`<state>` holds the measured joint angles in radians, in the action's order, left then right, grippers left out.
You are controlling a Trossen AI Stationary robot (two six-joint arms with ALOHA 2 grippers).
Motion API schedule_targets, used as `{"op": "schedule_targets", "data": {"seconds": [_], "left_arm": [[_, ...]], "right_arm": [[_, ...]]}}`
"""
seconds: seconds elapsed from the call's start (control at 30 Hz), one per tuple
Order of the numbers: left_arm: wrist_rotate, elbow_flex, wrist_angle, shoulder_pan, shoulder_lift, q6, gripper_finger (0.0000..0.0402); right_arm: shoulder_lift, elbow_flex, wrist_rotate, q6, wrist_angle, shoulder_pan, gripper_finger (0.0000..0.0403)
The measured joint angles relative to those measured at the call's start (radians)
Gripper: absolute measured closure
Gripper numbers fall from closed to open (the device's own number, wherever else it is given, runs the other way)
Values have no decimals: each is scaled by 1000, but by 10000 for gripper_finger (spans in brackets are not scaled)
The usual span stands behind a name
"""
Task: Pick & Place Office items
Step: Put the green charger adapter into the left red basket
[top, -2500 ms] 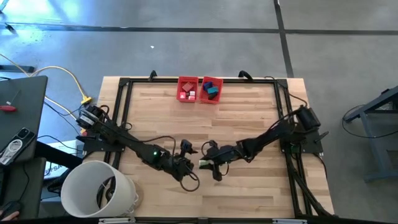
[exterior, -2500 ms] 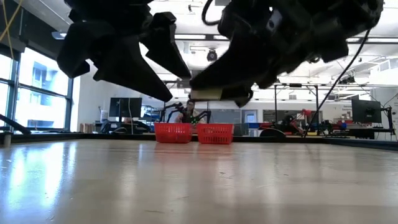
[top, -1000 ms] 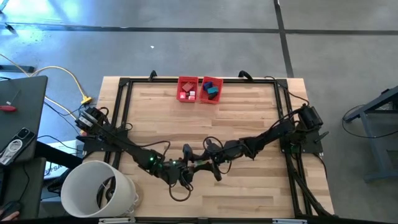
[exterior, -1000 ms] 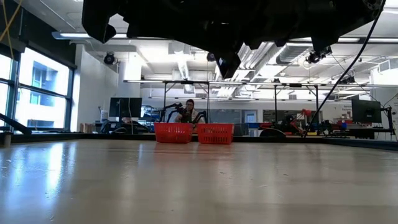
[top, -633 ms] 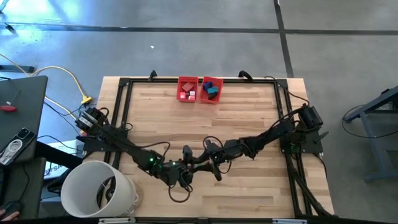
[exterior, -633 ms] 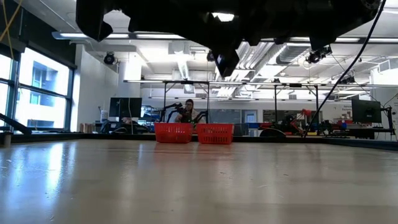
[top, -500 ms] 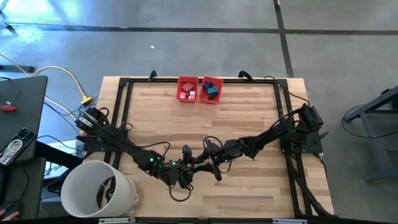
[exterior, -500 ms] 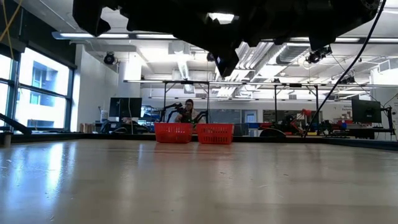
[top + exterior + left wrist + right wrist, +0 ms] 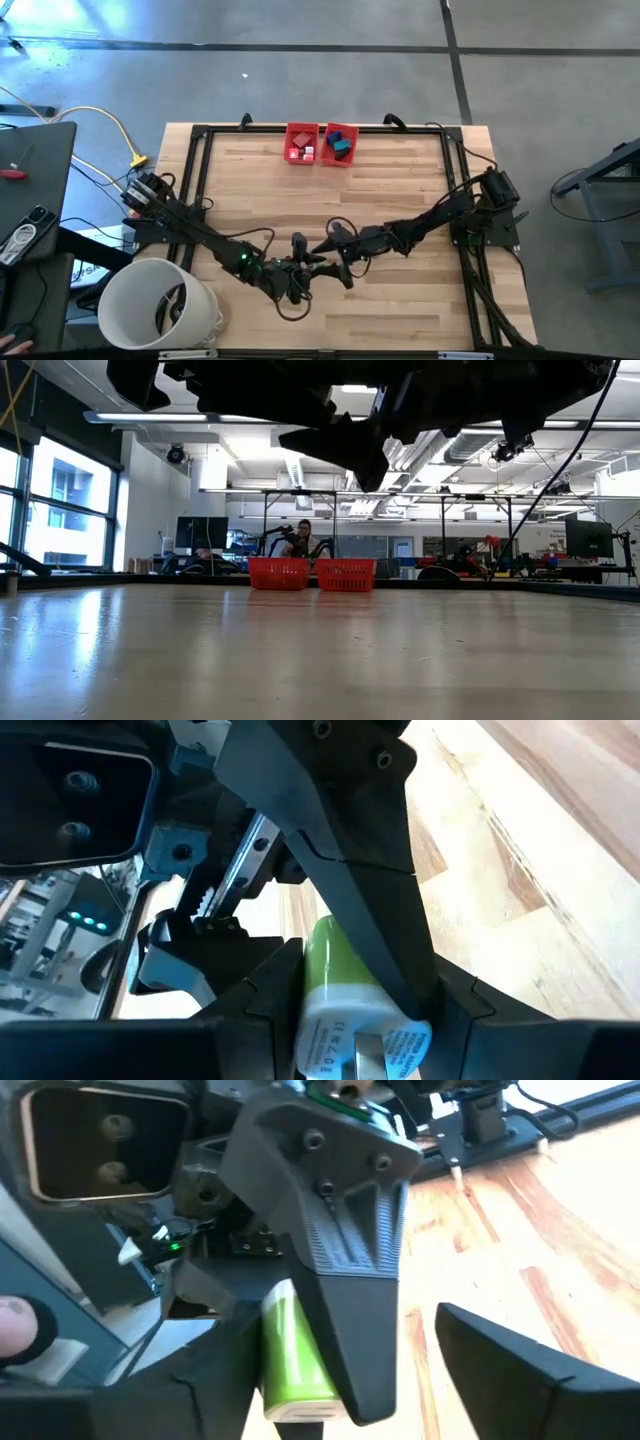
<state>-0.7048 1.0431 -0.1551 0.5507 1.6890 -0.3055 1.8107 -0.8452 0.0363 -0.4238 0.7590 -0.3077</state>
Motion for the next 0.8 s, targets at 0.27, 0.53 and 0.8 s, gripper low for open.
{"op": "schedule_targets", "data": {"seconds": [0.27, 0.53, 0.8], "left_arm": [[-27, 0, 37, -7, 0, 94, 275], [-35, 0, 162, -50, -8, 233, 276], [-33, 2, 214, -95, -77, 289, 276]], "right_arm": [[-21, -1, 53, 14, -122, 19, 69], [-84, 7, 165, -46, -356, 17, 63], [-164, 4, 352, -161, -640, -34, 63]]}}
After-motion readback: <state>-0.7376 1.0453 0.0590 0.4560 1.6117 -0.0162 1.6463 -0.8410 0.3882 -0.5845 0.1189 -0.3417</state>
